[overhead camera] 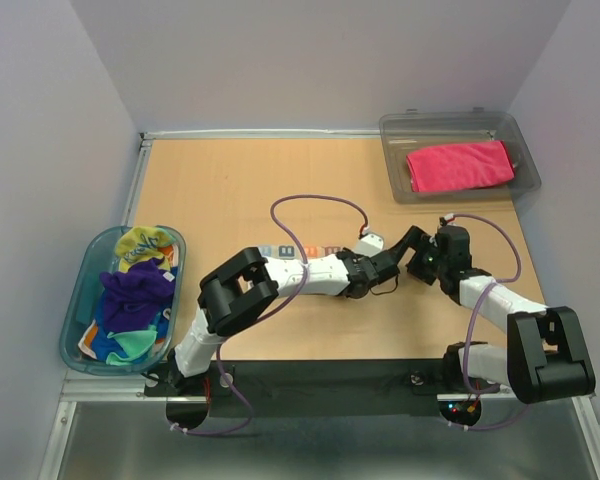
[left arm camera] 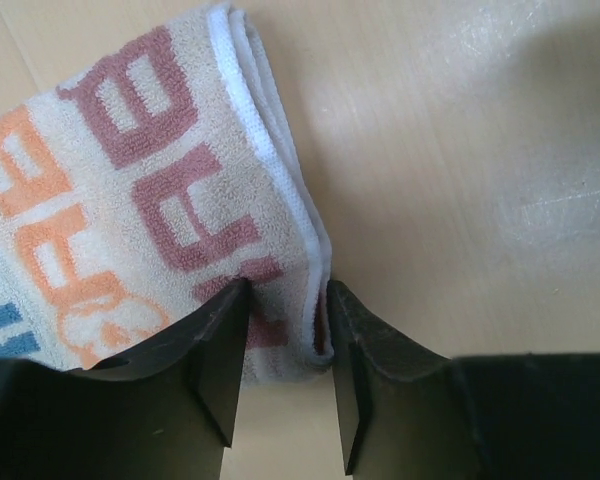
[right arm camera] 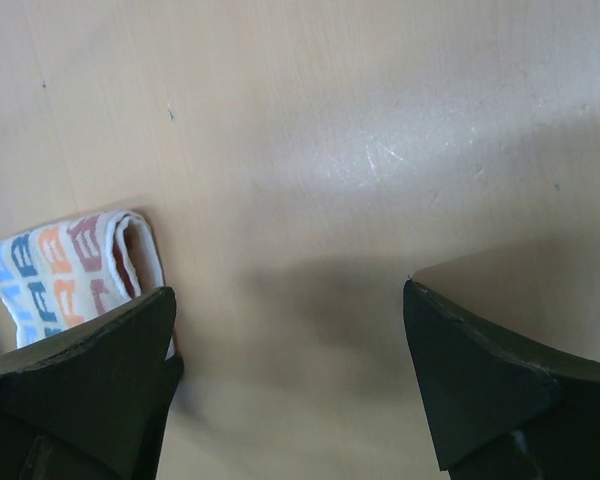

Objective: Fold and stack the towels
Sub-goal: Fold the towel

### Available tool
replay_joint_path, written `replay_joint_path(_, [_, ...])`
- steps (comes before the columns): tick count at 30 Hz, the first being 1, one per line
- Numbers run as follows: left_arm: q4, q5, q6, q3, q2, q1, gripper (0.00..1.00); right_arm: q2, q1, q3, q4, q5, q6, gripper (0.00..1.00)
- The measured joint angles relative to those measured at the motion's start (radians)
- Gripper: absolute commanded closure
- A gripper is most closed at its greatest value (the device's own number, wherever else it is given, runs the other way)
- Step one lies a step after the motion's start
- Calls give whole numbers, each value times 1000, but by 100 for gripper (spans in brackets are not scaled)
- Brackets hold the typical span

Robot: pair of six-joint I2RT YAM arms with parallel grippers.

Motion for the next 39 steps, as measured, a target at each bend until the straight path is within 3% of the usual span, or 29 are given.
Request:
replay_joint_path(3, [30,5,-3,-15,-3,-3,78,0,0,0,-4,-27,1,0])
replay_joint_path(4, [37,6,-6,-18,-3,-3,91,0,0,0,-5,-42,4,0])
replay_joint_path(6, [56,4,-7,-33,-10,-3,100,2,0,0,-4,-66,7,0])
replay_joint_path(14, [103,17,-5,-112,-70,0,100,69,14,-34,158,-216,153,0])
replay_joint_path(19, [98,47,-5,-135,-98,5,100,172,97,-37,317,-255,274,0])
replay_joint_path(32, [41,66,-26,-164,-159,18,100,408,286,-21,668,-209,536,0])
replay_joint_path(39, [16,66,-18,-164,-176,3,97,428,342,-45,742,-132,614,1])
